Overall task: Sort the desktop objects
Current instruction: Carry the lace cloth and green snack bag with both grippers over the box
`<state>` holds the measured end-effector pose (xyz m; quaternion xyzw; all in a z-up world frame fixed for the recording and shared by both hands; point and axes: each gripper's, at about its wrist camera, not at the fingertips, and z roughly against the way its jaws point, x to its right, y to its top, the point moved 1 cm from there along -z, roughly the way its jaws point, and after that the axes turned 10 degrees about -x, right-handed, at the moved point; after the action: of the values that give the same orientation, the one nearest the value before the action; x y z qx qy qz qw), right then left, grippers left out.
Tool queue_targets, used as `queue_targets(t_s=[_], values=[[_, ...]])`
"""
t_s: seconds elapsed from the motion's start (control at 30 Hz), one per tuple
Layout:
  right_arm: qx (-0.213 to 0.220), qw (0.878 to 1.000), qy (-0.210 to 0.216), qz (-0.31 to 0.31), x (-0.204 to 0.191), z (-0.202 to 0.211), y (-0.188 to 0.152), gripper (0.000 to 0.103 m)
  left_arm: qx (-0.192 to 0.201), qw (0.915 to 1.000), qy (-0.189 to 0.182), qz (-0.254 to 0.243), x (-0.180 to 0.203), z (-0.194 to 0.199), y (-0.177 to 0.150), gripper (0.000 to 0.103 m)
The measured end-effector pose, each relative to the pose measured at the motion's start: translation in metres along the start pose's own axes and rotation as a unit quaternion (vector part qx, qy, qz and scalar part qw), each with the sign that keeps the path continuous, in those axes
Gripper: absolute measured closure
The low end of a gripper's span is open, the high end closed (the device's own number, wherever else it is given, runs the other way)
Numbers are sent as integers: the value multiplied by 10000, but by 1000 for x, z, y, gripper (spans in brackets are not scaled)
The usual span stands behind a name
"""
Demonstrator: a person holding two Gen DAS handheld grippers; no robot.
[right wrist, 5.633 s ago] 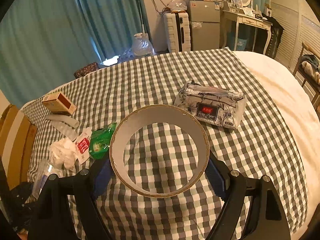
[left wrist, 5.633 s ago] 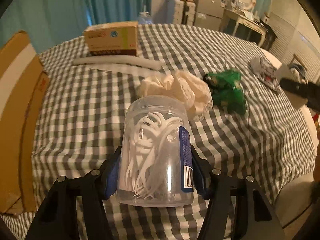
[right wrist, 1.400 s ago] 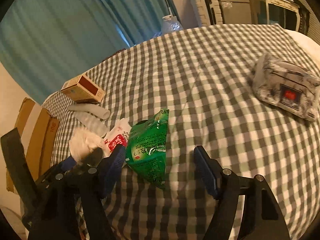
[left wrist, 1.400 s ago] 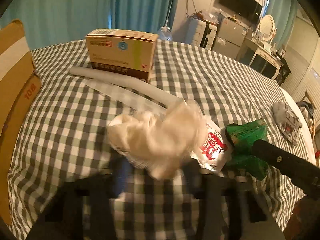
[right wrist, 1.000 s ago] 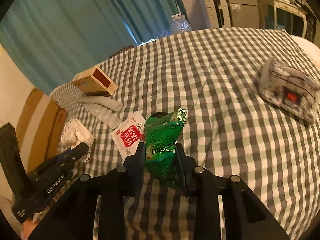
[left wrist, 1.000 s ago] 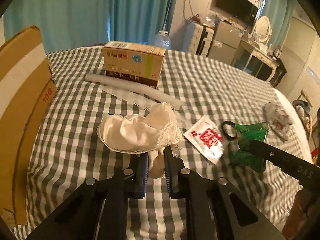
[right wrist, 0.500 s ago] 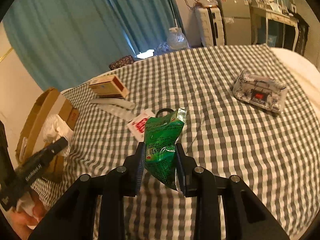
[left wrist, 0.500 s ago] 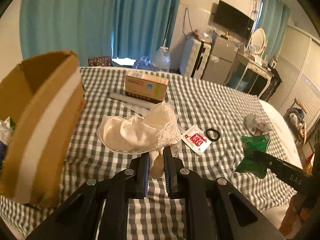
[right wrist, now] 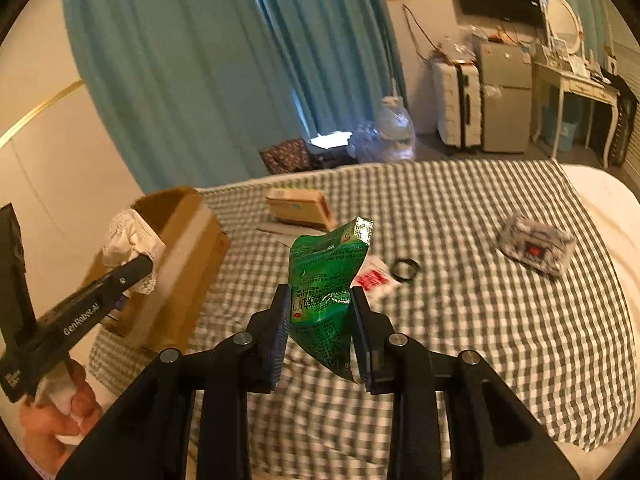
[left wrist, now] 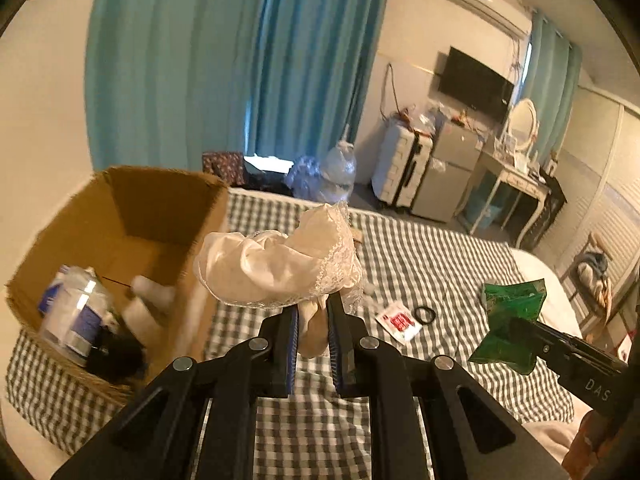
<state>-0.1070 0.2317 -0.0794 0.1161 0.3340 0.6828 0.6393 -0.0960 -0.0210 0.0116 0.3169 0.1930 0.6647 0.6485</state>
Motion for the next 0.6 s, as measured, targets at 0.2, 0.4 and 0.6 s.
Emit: queue_targets(t_s=[0.2, 0.4, 0.6], values=[[177, 9982, 222, 522, -63, 8, 22, 74, 176, 9995, 120, 232, -29, 25, 13, 90], [183, 9928, 639, 992, -130, -10, 43, 74, 275, 9985, 252, 403, -68, 37, 17, 90], [-74, 9871, 974, 1270, -178, -51, 58, 75, 240, 9967, 530, 569, -112, 34, 20, 90]])
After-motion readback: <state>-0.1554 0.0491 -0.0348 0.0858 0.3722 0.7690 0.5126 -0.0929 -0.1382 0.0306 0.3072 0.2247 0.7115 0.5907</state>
